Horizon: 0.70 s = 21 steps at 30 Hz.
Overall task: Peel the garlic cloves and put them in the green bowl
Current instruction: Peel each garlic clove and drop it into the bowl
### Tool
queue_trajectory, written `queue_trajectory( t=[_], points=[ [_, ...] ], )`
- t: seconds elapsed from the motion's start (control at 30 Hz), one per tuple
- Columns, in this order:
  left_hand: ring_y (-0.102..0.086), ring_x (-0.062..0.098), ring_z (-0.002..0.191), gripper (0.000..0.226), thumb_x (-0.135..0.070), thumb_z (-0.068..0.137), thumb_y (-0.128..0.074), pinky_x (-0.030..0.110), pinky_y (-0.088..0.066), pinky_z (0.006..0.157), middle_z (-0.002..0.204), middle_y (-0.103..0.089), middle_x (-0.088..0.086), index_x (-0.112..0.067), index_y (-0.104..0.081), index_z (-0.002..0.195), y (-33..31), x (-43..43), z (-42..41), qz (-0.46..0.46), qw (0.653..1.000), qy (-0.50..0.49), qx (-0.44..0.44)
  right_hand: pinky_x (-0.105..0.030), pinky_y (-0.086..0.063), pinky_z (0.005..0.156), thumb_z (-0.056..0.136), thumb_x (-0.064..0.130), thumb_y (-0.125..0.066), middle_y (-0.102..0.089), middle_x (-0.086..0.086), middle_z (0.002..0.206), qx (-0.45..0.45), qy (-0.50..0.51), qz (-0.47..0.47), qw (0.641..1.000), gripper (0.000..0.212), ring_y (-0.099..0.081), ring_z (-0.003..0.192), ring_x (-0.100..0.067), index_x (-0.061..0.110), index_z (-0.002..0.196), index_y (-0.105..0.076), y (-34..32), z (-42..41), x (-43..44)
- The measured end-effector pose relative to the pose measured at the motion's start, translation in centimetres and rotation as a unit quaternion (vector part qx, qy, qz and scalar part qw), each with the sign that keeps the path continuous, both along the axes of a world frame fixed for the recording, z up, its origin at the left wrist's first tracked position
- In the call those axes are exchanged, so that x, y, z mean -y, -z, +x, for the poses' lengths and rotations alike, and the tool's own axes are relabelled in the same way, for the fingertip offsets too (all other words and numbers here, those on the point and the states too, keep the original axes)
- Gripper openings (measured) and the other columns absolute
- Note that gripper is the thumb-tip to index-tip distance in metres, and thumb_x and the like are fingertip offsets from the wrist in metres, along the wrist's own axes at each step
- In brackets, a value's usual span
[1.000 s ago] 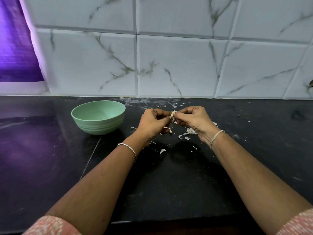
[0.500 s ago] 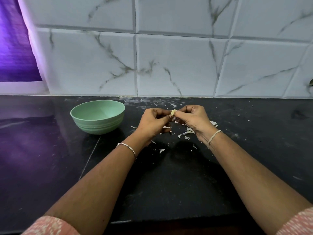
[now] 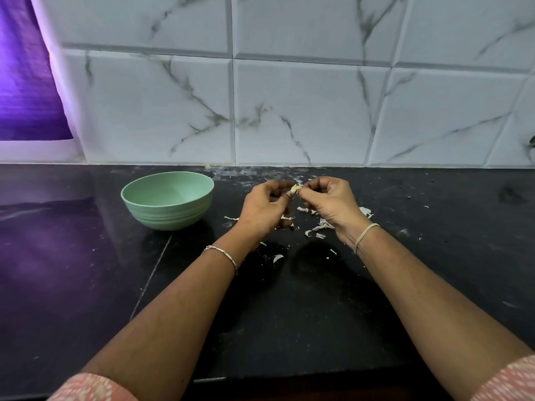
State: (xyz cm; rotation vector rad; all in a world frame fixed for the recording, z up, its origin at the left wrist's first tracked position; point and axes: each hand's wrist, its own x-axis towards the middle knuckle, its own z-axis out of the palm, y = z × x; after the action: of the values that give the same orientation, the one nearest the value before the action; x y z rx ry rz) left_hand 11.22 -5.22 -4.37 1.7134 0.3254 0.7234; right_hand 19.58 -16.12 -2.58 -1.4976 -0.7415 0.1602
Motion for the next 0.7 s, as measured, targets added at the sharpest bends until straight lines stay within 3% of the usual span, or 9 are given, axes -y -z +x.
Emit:
queue_trajectory(
  t=[0.1,0.2,0.3,0.5,0.7],
  points=[
    [-0.063,0.011,0.066,0.019,-0.011,0.092,-0.065,0.041,-0.061,0.066,0.079,-0.063,0.000,-0.017,-0.065,0.110,0.0,-0.3,-0.1,0.064,0.997,-0.039,0.011,-0.012,-0.044,0.053,0.079,0.001,-0.073,-0.061,0.001,0.062,0.015,0.004,-0.003,1.000,0.010,-0.053,0.050,0.002,0.007,0.072,-0.068,0.0,0.1,0.1],
    [-0.062,0.005,0.065,0.009,-0.016,0.089,-0.069,0.030,-0.056,0.065,0.076,-0.063,-0.010,-0.019,-0.064,0.096,0.2,-0.4,0.0,0.165,0.980,-0.108,0.002,-0.015,-0.045,0.058,0.076,0.004,-0.075,-0.064,0.004,0.064,0.077,0.023,-0.027,0.996,0.013,-0.055,0.055,0.000,0.014,0.069,-0.068,0.2,0.4,0.0],
    [-0.063,0.012,0.072,0.004,-0.021,0.089,-0.069,0.029,-0.053,0.068,0.076,-0.061,-0.013,-0.020,-0.068,0.092,0.2,-0.4,0.0,0.211,0.966,-0.148,-0.003,-0.019,-0.046,0.058,0.075,0.007,-0.075,-0.065,0.006,0.064,0.130,0.044,-0.046,0.989,0.016,-0.055,0.055,-0.001,0.019,0.068,-0.068,0.4,0.6,-0.2],
    [-0.064,0.024,0.066,0.002,-0.014,0.089,-0.069,0.042,-0.059,0.068,0.078,-0.069,0.007,-0.013,-0.068,0.088,0.0,-0.5,-0.1,-0.030,0.999,-0.038,0.021,-0.027,-0.051,0.061,0.074,0.017,-0.075,-0.069,0.004,0.068,0.184,0.058,-0.070,0.979,0.010,-0.059,0.059,-0.007,0.023,0.069,-0.069,0.9,1.0,-0.6],
    [-0.056,0.014,0.057,0.004,-0.006,0.092,-0.061,0.028,-0.058,0.055,0.070,-0.064,0.005,-0.004,-0.062,0.094,-0.9,0.0,-0.5,-0.195,0.980,0.017,0.042,-0.029,-0.052,0.064,0.074,0.012,-0.073,-0.068,0.005,0.069,0.196,0.044,-0.074,0.977,0.017,-0.059,0.061,-0.007,0.026,0.068,-0.066,0.7,0.9,-0.5]
  ],
)
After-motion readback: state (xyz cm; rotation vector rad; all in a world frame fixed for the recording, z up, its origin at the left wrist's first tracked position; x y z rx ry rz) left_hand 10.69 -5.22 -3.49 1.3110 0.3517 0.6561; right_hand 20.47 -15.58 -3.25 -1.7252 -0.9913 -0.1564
